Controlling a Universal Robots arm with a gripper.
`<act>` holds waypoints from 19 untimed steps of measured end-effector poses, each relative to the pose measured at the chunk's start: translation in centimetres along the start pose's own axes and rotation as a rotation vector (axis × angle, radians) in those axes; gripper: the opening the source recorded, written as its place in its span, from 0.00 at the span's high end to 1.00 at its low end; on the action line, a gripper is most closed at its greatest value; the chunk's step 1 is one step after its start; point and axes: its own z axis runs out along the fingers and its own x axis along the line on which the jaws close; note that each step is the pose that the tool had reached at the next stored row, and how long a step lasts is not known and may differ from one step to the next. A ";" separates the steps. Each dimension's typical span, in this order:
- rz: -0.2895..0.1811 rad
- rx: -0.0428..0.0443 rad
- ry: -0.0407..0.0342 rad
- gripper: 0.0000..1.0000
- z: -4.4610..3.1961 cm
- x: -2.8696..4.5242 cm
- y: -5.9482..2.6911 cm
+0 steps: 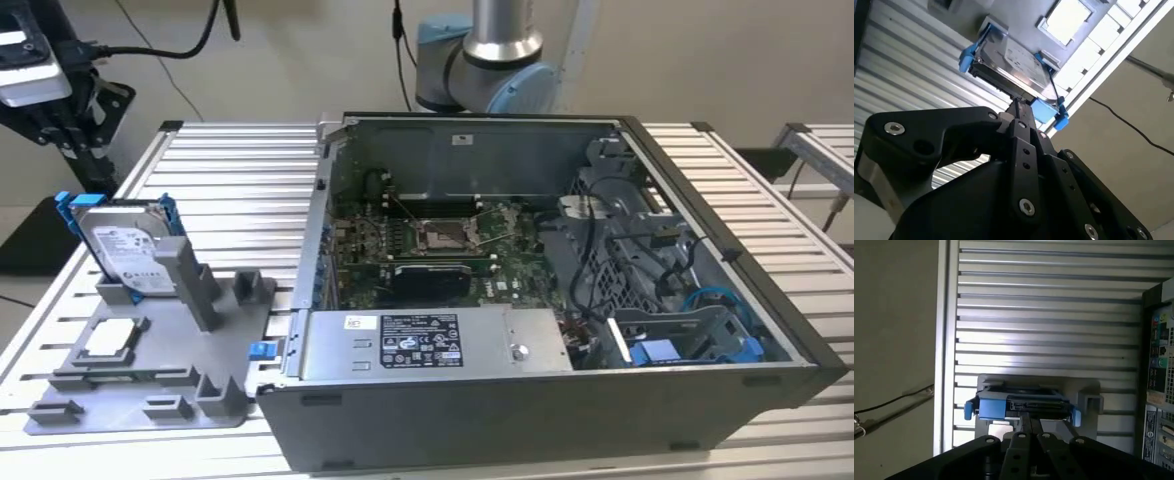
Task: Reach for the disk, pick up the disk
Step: 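Reach for the disk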
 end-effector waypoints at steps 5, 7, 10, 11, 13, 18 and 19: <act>0.000 0.0007 -0.0001 1.00 0.30 1.50 0.17; 0.000 0.0027 0.0001 1.00 0.35 1.72 0.18; 0.000 0.0075 0.0000 1.00 0.45 2.06 0.18; 0.000 0.0090 0.0000 1.00 0.49 2.15 0.18; 0.000 0.0097 0.0000 1.00 0.50 2.17 0.17; 0.000 0.0100 0.0001 1.00 0.50 2.18 0.18; 0.000 0.0099 0.0001 1.00 0.50 2.18 0.18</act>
